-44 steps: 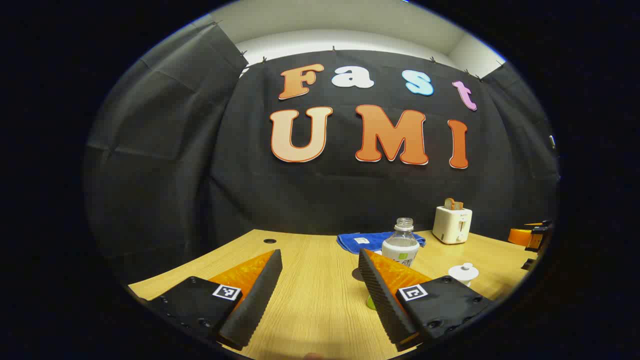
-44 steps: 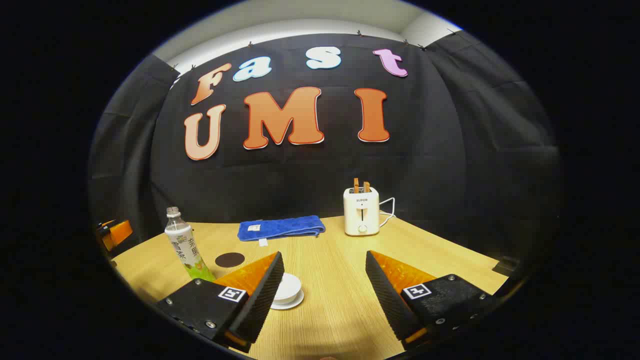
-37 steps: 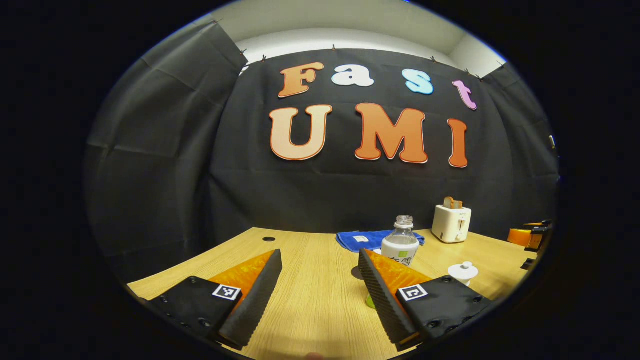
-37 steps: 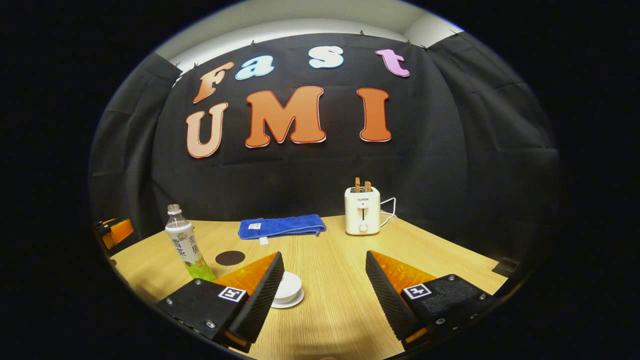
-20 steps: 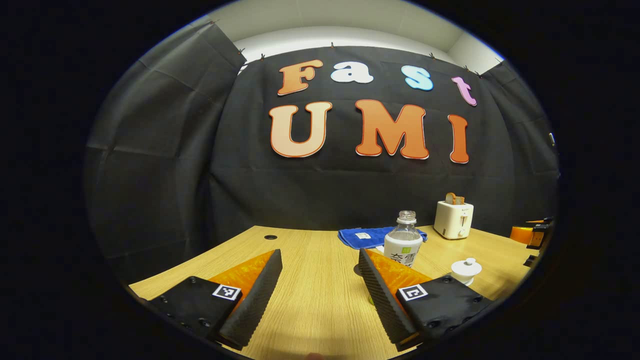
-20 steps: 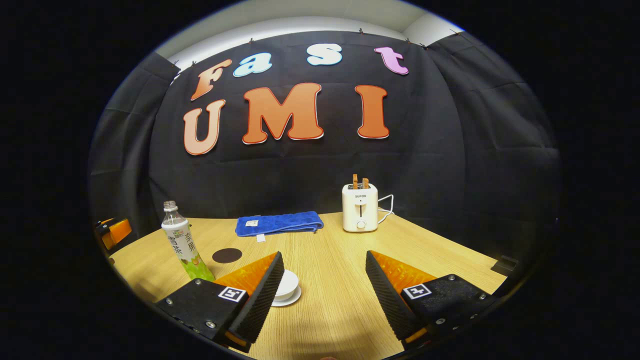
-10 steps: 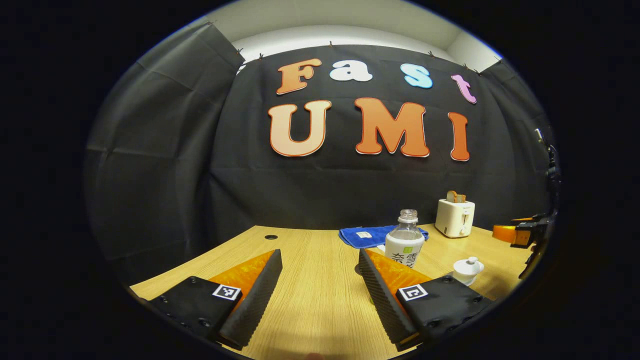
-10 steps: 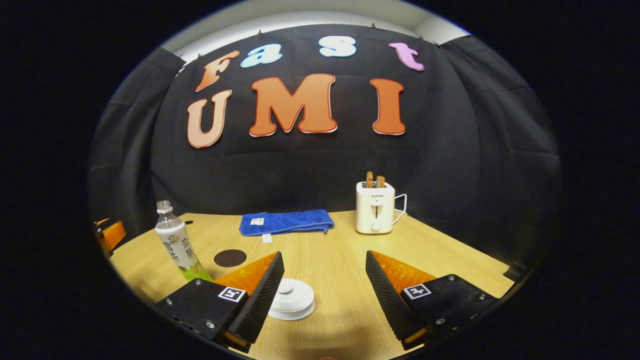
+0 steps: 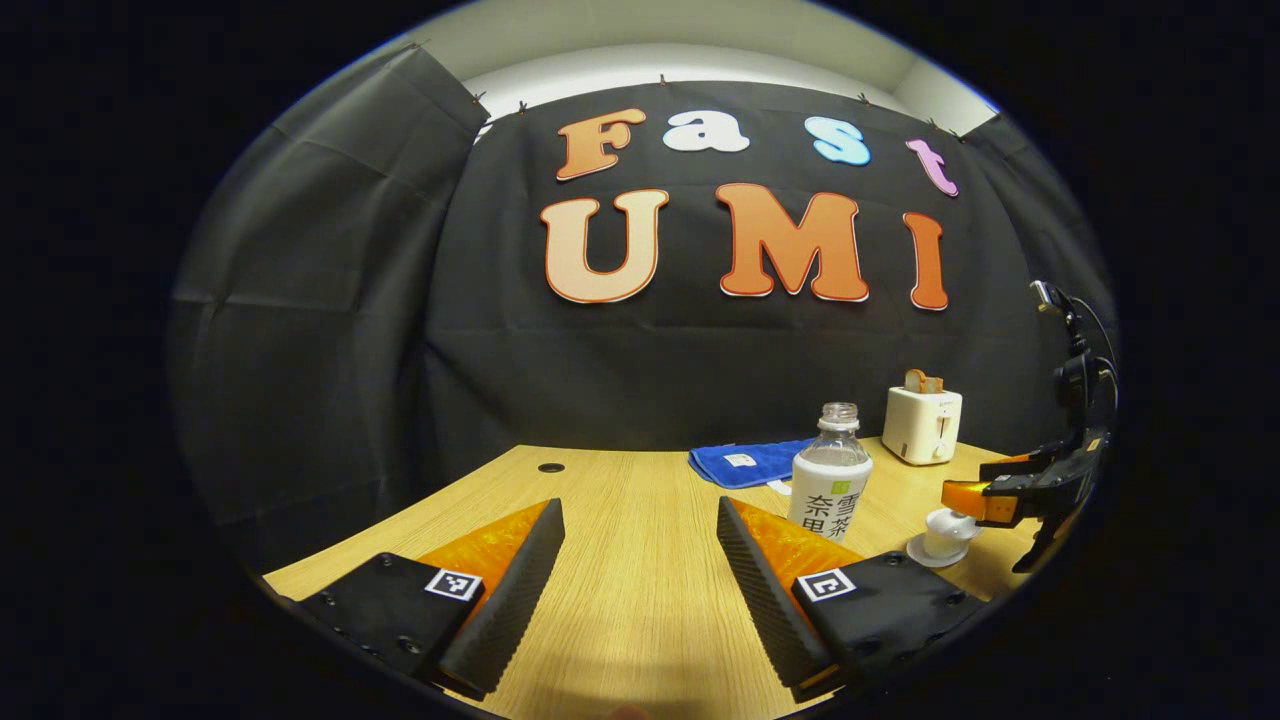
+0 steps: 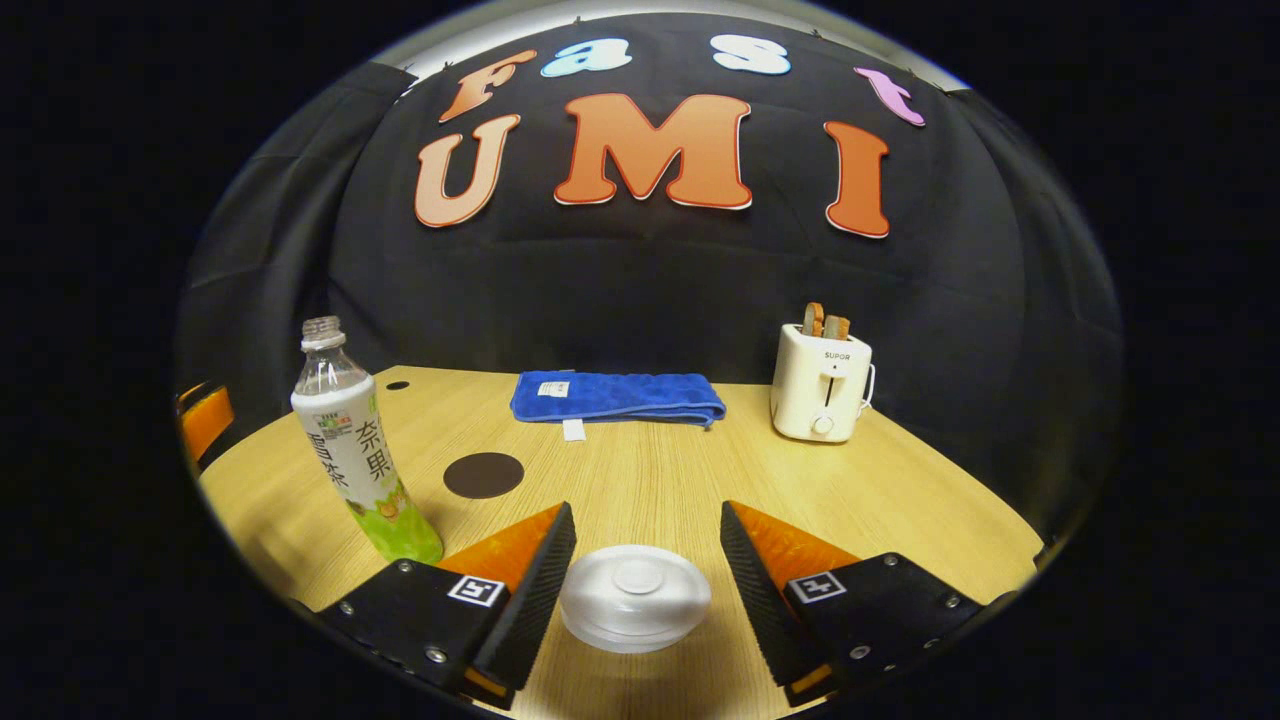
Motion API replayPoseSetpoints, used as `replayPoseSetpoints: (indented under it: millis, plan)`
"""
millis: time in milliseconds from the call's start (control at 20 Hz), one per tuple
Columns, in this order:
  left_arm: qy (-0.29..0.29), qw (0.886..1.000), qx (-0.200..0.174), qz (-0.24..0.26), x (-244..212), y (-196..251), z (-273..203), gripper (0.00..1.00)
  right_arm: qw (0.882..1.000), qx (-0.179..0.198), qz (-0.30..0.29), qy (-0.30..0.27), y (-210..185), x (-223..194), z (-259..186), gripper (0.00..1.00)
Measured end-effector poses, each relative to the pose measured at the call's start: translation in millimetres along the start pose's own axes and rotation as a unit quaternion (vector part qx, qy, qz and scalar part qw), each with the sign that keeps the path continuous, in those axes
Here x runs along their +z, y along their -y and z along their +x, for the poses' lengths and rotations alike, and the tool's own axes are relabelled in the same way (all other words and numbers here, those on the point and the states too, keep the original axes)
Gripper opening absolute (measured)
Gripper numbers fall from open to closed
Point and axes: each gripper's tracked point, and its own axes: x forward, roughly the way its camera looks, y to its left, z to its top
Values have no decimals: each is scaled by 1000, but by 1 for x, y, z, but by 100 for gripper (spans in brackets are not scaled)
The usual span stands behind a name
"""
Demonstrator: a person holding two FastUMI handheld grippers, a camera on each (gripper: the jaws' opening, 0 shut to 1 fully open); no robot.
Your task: Open the teacup lid with one hand, grasp the water bottle and pour water into the teacup with the other hand; after pouring, place the water bottle on the coaster and then close the teacup lid.
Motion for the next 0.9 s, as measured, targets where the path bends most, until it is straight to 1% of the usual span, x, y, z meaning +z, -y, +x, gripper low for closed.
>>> replayPoseSetpoints:
  millis: [50, 250, 300, 350, 550, 700, 750, 800, 850, 900]
  plan:
    - [-2, 1000, 1, -1, -2, 0, 1, 99, 1000, 1, -1, -3, -1, -2, 0, 81]
    - [-9, 1000, 1, -4, -9, -2, 1, 99, 1000, 4, -3, -18, -2, -11, 2, 69]
    - [-9, 1000, 1, -4, -9, -2, 1, 99, 1000, 6, -4, -22, -3, -13, 3, 67]
    - [-10, 1000, 1, -3, -10, -2, 0, 99, 1000, 6, -3, -27, -3, -16, 4, 62]
    - [-9, 1000, 1, -2, -10, -3, 1, 99, 999, 11, -5, -42, -5, -24, 3, 53]
    - [-12, 1000, 1, 0, -12, -2, 1, 99, 999, 15, -6, -44, -7, -26, 3, 53]
    - [-13, 1000, 1, 0, -13, -2, 2, 99, 999, 14, -5, -42, -7, -25, 3, 50]
    - [-14, 1000, 0, 0, -14, -1, 2, 99, 999, 11, -4, -42, -6, -24, 3, 45]
    - [-14, 1000, 0, -1, -15, -1, 2, 99, 999, 7, -2, -42, -3, -24, 3, 32]
    - [-14, 1000, 0, -1, -15, -1, 2, 99, 999, 9, 2, -44, -2, -24, 3, 29]
